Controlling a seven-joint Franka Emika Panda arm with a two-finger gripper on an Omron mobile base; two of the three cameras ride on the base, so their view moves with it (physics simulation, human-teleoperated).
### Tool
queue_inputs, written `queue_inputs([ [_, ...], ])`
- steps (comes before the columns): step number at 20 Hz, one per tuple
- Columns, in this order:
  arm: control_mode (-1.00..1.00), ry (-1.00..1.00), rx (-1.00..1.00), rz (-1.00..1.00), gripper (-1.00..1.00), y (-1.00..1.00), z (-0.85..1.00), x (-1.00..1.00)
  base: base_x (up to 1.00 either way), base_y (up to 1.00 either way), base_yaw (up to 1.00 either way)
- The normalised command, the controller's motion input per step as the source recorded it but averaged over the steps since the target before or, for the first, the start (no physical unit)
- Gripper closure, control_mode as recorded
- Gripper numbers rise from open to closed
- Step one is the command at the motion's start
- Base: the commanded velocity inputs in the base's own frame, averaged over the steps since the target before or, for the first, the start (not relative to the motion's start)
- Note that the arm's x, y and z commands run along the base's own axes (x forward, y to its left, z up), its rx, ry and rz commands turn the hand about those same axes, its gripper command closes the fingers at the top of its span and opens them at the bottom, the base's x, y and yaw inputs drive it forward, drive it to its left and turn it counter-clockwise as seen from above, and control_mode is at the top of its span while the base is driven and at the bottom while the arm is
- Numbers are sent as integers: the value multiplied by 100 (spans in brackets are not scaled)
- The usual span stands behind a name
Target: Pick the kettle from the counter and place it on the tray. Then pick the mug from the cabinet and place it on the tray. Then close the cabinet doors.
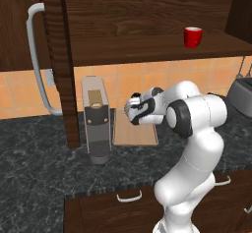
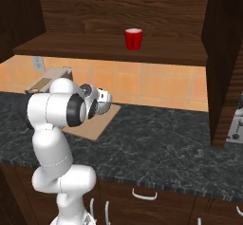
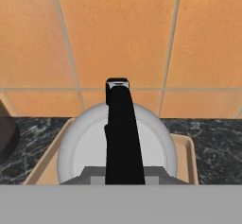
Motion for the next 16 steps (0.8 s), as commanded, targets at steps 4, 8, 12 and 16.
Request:
queue_inputs([
  [4,-100,0,0,1,100,0,2,0,0,0,0],
  [8,-100,2,0,1,100,0,0,-3,0,0,0],
  [12,-100,4,0,0,100,0,-3,0,0,0,0],
  [16,-100,3,0,2,100,0,-16,0,0,0,0],
])
